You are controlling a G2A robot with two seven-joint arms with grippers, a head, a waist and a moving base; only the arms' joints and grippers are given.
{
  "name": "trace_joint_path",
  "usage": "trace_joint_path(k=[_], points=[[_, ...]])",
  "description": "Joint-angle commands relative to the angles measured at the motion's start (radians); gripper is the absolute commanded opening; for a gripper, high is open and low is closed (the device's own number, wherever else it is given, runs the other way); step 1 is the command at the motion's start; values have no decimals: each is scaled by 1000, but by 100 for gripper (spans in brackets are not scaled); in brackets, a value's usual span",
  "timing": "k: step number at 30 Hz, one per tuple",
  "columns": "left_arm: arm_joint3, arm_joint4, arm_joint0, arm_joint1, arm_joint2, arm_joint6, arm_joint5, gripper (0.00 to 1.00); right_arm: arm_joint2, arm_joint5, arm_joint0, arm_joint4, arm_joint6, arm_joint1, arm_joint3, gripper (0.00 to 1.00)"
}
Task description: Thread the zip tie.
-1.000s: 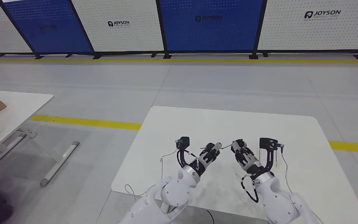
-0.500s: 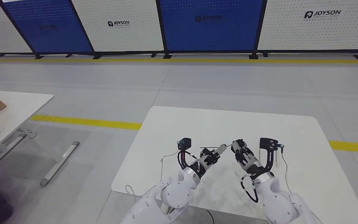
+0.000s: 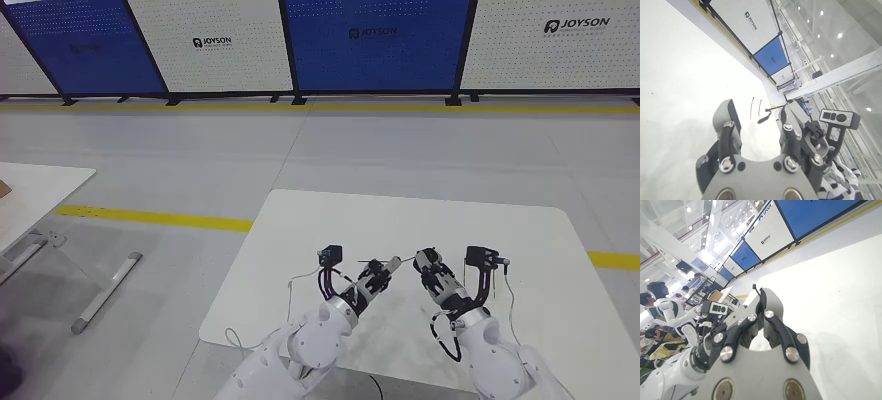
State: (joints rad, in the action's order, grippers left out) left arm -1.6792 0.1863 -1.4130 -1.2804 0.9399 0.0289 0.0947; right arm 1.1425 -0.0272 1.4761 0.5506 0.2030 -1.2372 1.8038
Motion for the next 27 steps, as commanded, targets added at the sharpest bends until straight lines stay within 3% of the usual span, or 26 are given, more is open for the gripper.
trace_joint_path(k=[1, 27], points=[[0, -2, 1, 0, 2, -3, -5, 0, -2, -2, -1, 6, 4, -1, -2, 0], [-19, 19, -14, -1, 20, -24, -44, 0, -13, 1, -29, -4, 61, -12, -25, 0]])
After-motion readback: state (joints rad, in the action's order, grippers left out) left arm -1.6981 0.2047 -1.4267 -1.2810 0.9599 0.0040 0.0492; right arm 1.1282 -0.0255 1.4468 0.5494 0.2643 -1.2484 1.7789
